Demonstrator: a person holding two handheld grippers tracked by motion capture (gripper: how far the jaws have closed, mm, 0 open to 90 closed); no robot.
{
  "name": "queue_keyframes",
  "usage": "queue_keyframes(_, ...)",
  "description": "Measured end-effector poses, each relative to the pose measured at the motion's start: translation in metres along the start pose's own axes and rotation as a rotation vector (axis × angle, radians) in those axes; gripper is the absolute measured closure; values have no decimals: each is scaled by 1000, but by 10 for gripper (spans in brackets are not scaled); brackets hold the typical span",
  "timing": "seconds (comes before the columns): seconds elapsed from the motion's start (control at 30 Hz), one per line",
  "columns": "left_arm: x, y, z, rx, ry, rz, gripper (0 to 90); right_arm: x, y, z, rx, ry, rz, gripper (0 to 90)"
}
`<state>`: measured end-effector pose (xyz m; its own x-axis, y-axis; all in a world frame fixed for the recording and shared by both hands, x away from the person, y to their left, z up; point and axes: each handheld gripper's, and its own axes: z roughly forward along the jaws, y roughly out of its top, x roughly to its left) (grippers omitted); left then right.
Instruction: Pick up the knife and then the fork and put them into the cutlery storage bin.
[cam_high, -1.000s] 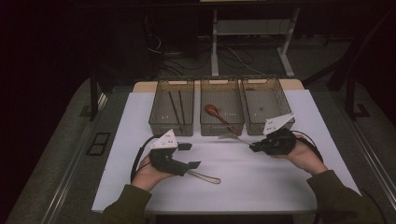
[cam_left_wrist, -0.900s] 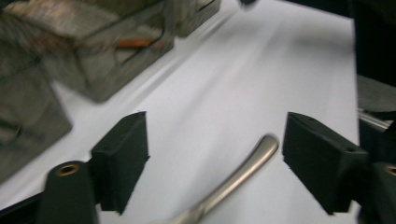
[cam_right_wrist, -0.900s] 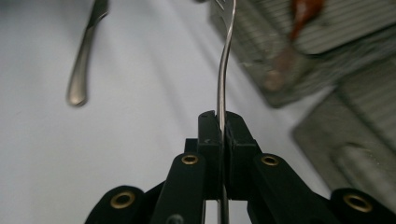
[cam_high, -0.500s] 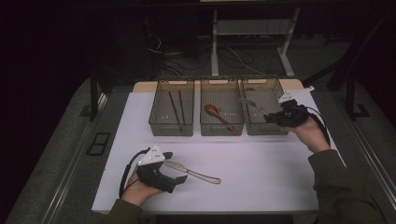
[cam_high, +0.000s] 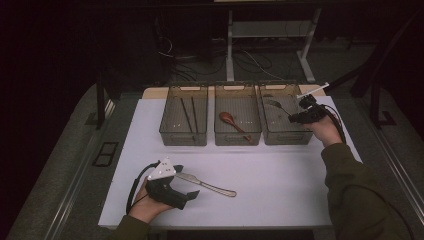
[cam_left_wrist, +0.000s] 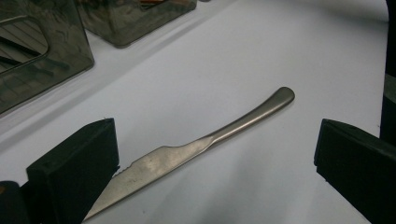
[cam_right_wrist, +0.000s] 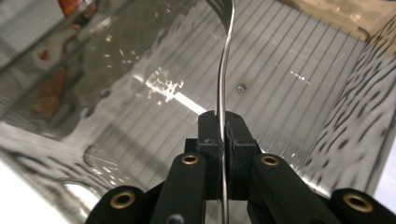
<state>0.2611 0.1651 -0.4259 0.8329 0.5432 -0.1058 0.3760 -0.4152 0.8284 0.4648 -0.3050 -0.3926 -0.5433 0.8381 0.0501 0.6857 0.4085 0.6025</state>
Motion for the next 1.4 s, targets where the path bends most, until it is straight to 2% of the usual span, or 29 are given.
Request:
queue_keyframes(0.13, 0, 0, 1, -1, -3, -2, 0, 0, 1, 1, -13, -8, -1, 822)
queue_keyframes(0.17, 0, 0, 1, -1, -3, -1, 0, -1, 2, -2, -58, -18, 16, 602)
queue_keyframes(0.23, 0, 0, 0, 0, -3, -1, 0, -2, 2, -6, -87, -28, 23, 515)
queue_keyframes(0.33, 0, 0, 0, 0, -3, -1, 0, -2, 2, -10, -105, -27, 31, 481)
queue_keyframes(0.37, 0, 0, 1, 0, -3, -1, 0, -1, 1, -16, -126, -18, 36, 441)
queue_keyframes(0.5, 0, 0, 1, 2, -4, -2, 0, 7, -2, -36, -180, 27, 35, 383)
queue_keyframes(0.53, 1, 0, 1, 3, -4, -2, 0, 7, -2, -36, -180, 27, 35, 383)
queue_keyframes(0.63, 2, 0, 2, 12, -5, 0, 0, 18, -8, -50, -219, 47, 20, 343)
queue_keyframes(0.7, 2, 0, 2, 15, -6, 1, 4, 25, -15, -58, -236, 81, 8, 337)
queue_keyframes(0.73, 2, 0, 2, 17, -7, 0, 24, 32, -22, -64, -245, 102, -4, 309)
queue_keyframes(0.8, 3, 1, 3, 22, -5, 2, 37, 36, -27, -66, -250, 107, -16, 302)
queue_keyframes(0.93, 6, 4, 8, 51, -10, -2, 172, 51, -46, -71, -267, 141, -39, 276)
queue_keyframes(1.0, 9, 6, 10, 63, -22, 6, 256, 57, -57, -72, -281, 173, -38, 263)
queue_keyframes(1.07, 12, 9, 12, 74, -30, 18, 381, 63, -67, -70, -290, 198, -32, 252)
queue_keyframes(1.27, 25, 20, 22, 124, -37, 21, 761, 84, -95, -62, -281, 210, -49, 221)
queue_keyframes(1.33, 28, 23, 27, 148, -36, 30, 857, 89, -102, -59, -279, 214, -55, 212)
queue_keyframes(1.4, 31, 24, 34, 184, -36, 44, 885, 94, -109, -57, -281, 201, -61, 205)
